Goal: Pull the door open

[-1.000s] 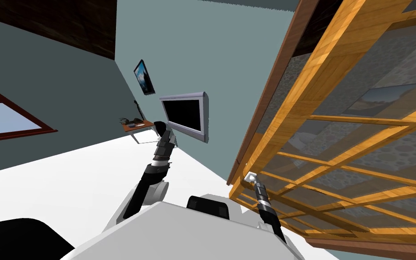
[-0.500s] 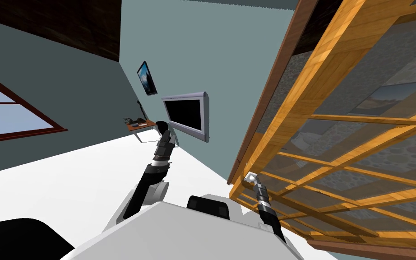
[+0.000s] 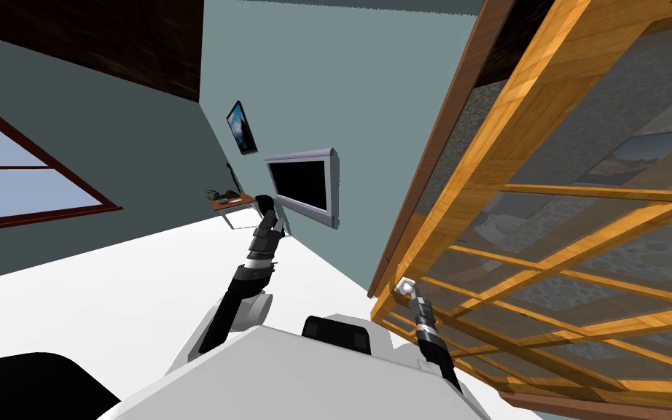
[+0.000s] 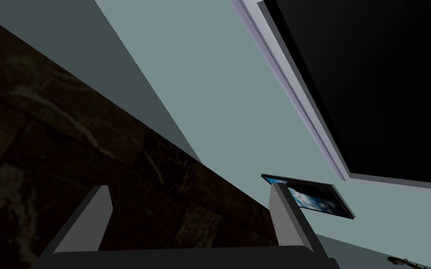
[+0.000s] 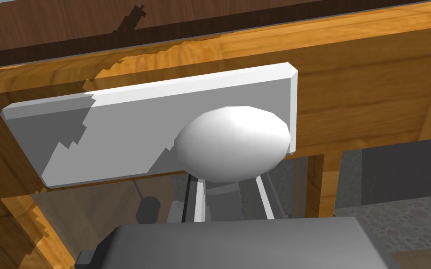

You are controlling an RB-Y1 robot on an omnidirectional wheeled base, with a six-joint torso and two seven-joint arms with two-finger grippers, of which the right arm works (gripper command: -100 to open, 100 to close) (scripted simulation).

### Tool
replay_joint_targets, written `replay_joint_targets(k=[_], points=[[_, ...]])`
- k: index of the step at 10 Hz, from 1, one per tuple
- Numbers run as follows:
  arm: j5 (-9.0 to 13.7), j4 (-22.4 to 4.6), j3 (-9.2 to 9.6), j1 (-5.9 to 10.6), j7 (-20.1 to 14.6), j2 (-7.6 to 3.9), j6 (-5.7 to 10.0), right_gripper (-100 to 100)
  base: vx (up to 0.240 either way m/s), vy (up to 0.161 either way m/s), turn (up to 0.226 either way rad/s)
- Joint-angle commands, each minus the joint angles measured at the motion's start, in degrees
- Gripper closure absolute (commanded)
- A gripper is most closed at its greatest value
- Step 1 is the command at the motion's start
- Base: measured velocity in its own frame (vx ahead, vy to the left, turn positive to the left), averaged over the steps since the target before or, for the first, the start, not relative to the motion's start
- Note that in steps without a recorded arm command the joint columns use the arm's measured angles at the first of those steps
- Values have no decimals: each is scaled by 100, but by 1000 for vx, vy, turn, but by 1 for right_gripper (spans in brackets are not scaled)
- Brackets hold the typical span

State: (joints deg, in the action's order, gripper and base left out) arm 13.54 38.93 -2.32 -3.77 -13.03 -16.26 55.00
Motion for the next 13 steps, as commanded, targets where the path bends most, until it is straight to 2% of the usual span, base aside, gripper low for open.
replay_joint_targets(k=[1, 3, 4, 7, 8, 9, 10, 12, 13], points=[[-11, 286, 31, -61, 18, 41, -58, 100, 5, 8, -5], [210, 359, 154, -80, -366, 11, -72, 100, -33, -11, 64], [210, 359, 154, -80, -461, 11, -72, 100, -36, -22, 50], [429, 396, 275, -98, -918, -19, -86, 100, -31, -14, 49], [429, 396, 275, -98, -937, -19, -86, 100, -26, -13, 21], [536, 415, 335, -107, -1150, -33, -93, 100, -28, -12, 54], [536, 415, 335, -107, -1173, -33, -93, 100, -28, -7, 38], [751, 451, 455, -125, -1546, -62, -107, 100, -34, -13, 59], [751, 451, 455, -125, -1645, -62, -107, 100, -34, -14, 42]])
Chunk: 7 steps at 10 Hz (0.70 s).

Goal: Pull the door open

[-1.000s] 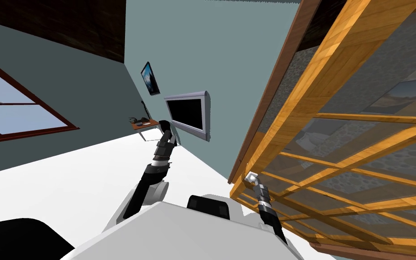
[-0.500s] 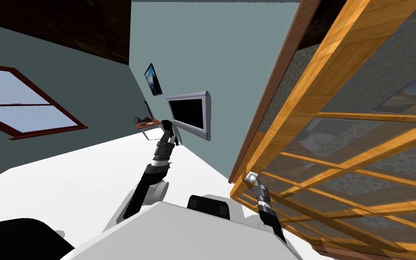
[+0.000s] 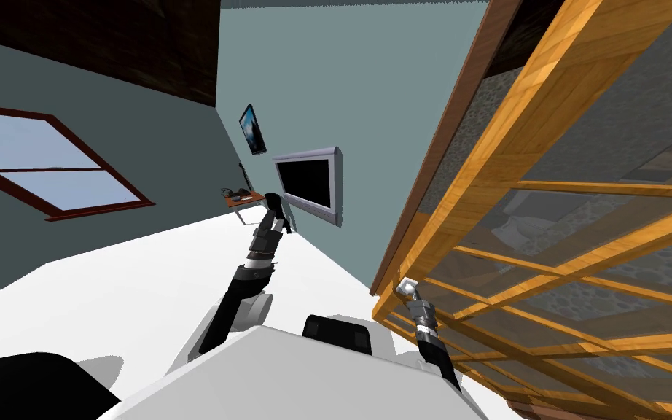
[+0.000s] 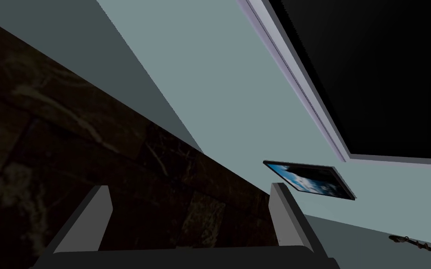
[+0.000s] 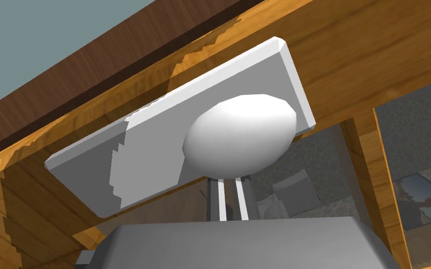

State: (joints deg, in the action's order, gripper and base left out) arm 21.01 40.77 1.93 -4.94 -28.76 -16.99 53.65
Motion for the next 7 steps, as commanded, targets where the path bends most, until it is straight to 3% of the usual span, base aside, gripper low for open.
replay_joint_targets(k=[1, 3, 4, 5, 7], points=[[4, 268, 30, -8, -72, 10, 27, 100, -15, -3, 5], [217, 304, 148, -26, -461, -18, 13, 100, -33, -9, 63], [217, 304, 148, -26, -542, -18, 13, 100, -35, -14, 48], [335, 407, 150, -222, -687, 0, -182, -100, -49, -38, 6], [458, 466, 198, -235, -983, 42, -200, -100, -83, -31, -4]])
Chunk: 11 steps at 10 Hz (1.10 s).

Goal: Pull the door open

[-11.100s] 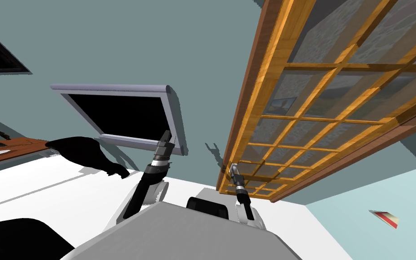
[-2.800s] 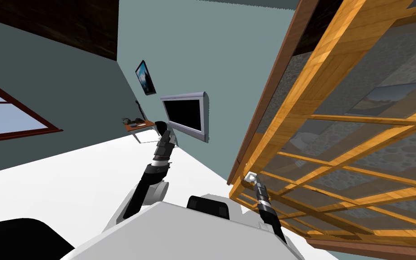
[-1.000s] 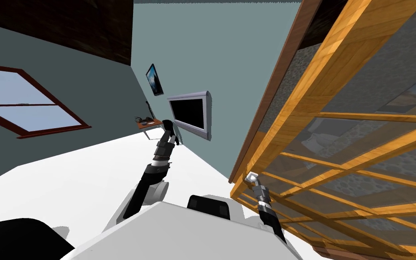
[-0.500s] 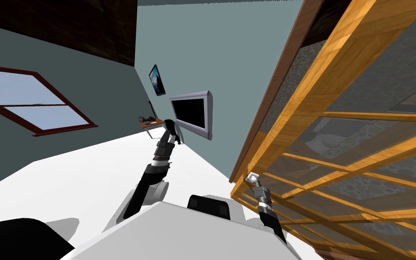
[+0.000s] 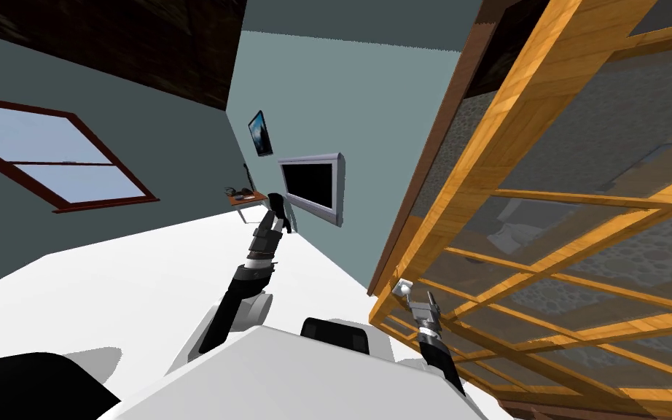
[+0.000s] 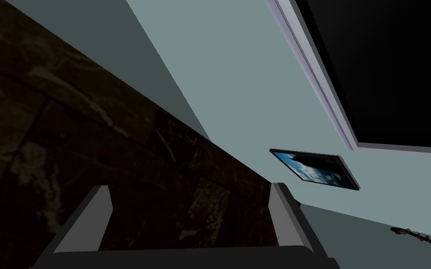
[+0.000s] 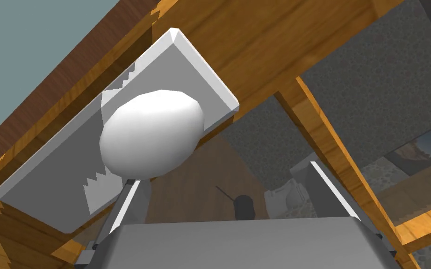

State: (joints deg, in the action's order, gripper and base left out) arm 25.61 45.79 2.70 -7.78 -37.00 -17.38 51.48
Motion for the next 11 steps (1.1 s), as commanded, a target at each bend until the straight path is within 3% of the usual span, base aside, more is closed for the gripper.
replay_joint_targets(k=[1, 2, 11], points=[[-2, -36, 120, 49, -159, 81, 17, -100, -86, 12, 41], [-2, -36, 120, 49, -159, 81, 17, -100, -35, 18, -2], [522, 215, 323, -5, -1464, 256, -58, -100, -52, -8, 27]])
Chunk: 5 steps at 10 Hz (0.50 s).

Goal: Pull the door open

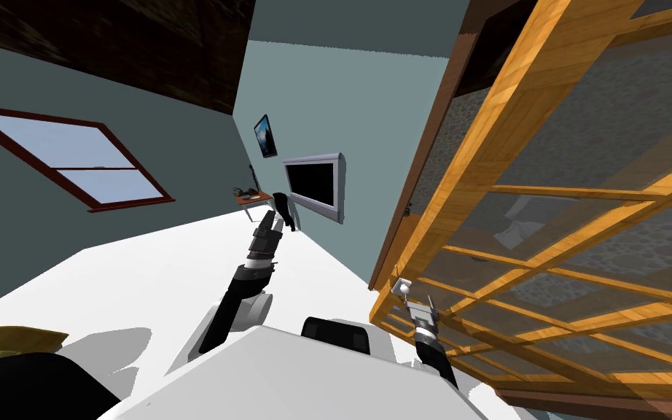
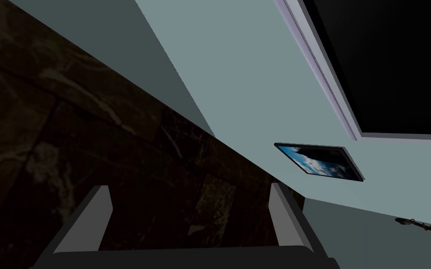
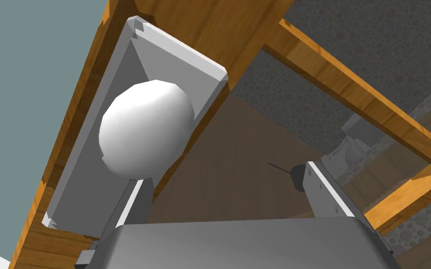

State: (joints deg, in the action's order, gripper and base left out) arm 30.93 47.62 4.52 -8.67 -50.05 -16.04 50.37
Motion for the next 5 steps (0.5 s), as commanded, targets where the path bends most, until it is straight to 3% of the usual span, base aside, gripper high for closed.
replay_joint_targets(k=[1, 2, 5], points=[[-11, 32, 141, 85, -159, 122, 53, -100, -47, -10, 17], [-11, 32, 141, 85, -159, 122, 53, -100, -16, -8, 7], [184, 125, 216, 65, -624, 187, 25, -100, -55, -3, 55]])
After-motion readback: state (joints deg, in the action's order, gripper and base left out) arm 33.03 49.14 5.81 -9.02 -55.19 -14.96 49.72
